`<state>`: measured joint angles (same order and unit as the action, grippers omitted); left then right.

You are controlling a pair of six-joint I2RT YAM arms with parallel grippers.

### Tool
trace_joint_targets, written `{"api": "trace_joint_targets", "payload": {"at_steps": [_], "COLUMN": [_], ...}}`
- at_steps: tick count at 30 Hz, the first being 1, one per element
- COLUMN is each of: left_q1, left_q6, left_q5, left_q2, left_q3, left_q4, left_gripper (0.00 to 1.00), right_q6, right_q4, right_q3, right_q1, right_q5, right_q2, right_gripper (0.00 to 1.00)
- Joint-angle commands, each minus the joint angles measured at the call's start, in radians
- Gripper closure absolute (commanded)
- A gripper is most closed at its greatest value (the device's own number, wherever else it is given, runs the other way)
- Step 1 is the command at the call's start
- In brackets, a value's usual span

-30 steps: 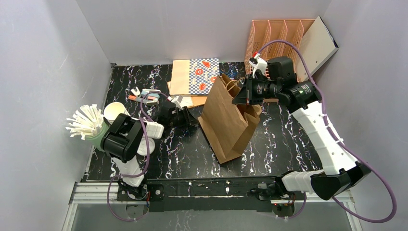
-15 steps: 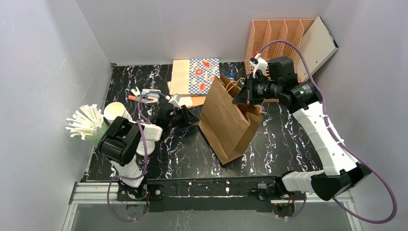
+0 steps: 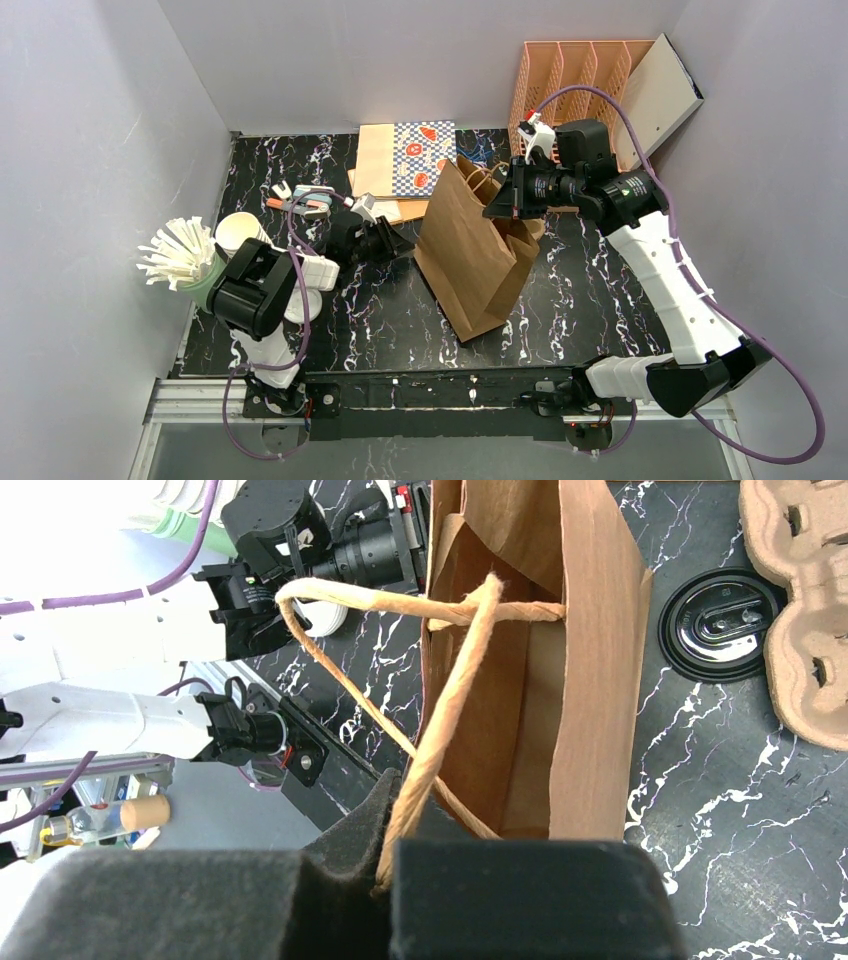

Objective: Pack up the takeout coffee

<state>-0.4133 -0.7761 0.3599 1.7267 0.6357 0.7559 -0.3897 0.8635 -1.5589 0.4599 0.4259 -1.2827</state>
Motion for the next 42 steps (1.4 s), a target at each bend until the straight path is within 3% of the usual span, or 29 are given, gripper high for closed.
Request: {"api": "trace_joint_targets", "payload": {"at_steps": [1,17,27,42], "left_q1": [0.008,0.014,0.025,0.033], "left_q6": [-0.001,-0.009,-0.088,-0.049], "left_q5": [0.008,0.046,0.107,0.097], "left_q2": [0.017,0.076,0.138,0.177], "left_q3": [0.025,0.061,0.060,0.012], "left_q4": [0.003,0.011,0.153,0.169], "left_gripper": [0.75,0.75,1.00,1.00], "right_q6": [0.003,0.001,-0.025,-0.081], "right_q4": [-0.023,-0.024,-0.051,-0.102], "right_q3": [-0.005,-0.014,-0.003,-0.036], "right_q1": [0.003,0.004,0.003,0.003], "right_q5": [0.007,0.011,0.007,-0.035], "right_q2": [0.020,0.018,0.036,0.082], "right_gripper": [0.99,0.99,0.99,0.99]}}
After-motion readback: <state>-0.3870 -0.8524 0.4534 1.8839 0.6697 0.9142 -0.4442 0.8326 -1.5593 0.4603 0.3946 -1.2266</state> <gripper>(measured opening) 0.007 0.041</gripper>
